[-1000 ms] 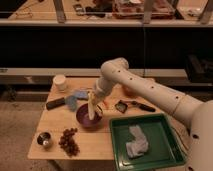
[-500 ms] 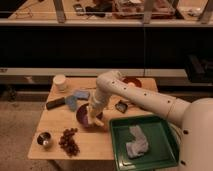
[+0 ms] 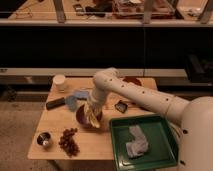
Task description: Place banana in purple bowl
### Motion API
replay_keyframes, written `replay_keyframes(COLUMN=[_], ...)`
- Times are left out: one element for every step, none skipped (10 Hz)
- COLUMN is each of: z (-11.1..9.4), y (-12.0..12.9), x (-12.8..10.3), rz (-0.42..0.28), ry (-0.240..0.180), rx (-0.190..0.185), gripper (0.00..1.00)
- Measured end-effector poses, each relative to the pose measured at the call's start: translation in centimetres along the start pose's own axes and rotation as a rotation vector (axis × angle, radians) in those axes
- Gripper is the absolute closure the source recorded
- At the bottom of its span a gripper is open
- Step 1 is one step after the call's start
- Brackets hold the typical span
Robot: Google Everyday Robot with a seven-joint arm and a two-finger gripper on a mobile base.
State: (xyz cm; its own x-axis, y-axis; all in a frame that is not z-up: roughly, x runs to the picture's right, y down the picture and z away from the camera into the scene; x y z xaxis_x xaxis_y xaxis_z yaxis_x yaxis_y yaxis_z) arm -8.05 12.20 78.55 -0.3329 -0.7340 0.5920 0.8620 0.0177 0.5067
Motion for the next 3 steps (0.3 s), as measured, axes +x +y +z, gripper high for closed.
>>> replay_keyframes(z=[-0.31,-0.52,-0.69], y=[-0.18,-0.41,-0.24], x=[0.11,0.35,0.55], rz=[0.009,0.03,0.059], ry=[-0.004,-0.01,-0.004], rx=[0.012,0.032,0.05], gripper=[0.2,0.2,0.2])
